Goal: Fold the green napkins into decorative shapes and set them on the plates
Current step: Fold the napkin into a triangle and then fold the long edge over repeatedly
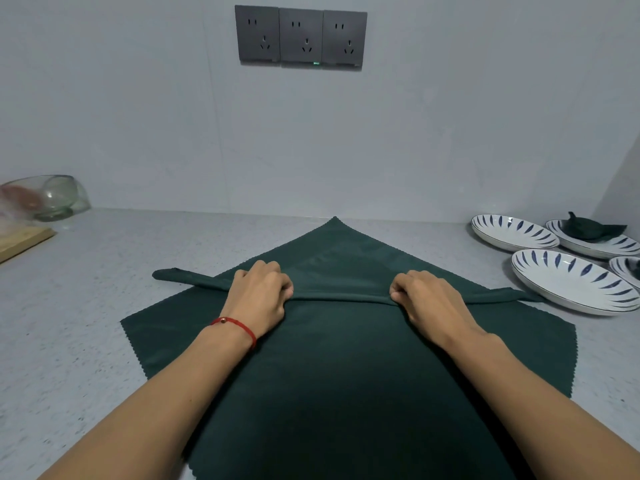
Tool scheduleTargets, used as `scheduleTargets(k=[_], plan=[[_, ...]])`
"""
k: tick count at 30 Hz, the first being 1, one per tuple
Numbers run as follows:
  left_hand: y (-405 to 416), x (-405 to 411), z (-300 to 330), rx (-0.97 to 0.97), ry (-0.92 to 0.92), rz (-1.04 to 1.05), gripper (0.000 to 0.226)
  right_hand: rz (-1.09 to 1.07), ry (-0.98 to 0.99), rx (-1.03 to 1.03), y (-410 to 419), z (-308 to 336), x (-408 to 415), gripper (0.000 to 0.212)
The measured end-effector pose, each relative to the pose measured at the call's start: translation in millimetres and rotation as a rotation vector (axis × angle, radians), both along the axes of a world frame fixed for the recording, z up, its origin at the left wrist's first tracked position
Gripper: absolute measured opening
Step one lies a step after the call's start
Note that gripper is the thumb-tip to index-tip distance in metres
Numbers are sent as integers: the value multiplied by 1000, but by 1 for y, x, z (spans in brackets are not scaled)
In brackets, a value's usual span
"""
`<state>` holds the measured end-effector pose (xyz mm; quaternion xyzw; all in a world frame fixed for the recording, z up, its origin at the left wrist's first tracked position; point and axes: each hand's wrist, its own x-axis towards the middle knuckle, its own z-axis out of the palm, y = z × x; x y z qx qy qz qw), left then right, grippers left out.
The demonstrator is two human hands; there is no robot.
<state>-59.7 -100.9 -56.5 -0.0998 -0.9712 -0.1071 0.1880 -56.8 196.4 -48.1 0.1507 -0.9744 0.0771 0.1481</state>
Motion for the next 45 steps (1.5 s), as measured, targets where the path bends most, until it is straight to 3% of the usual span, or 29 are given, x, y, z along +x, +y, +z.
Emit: scheduleTargets(k=[6, 12, 18, 23, 36, 40, 45], plan=[[4, -3, 4, 36, 7, 34, 10, 29, 81, -61, 6, -13, 9, 14], [-6, -2, -2, 106, -11, -40, 12, -11, -9, -139, 5, -9, 1, 15], [-9, -11, 5, 15, -91, -92, 23, -50, 34, -210, 1, -8, 0, 11], [-2, -17, 12, 32, -94, -15, 20, -27, 31, -115, 4, -11, 2, 15], [-11, -22, 13, -23, -58, -87, 17, -43, 55, -33, 2, -3, -20, 14], [-3, -29, 15, -45, -17, -38, 15, -21, 62, 79, 5, -4, -17, 28], [-7, -27, 9, -7, 7, -63, 8, 10, 27, -5, 7, -8, -19, 26]])
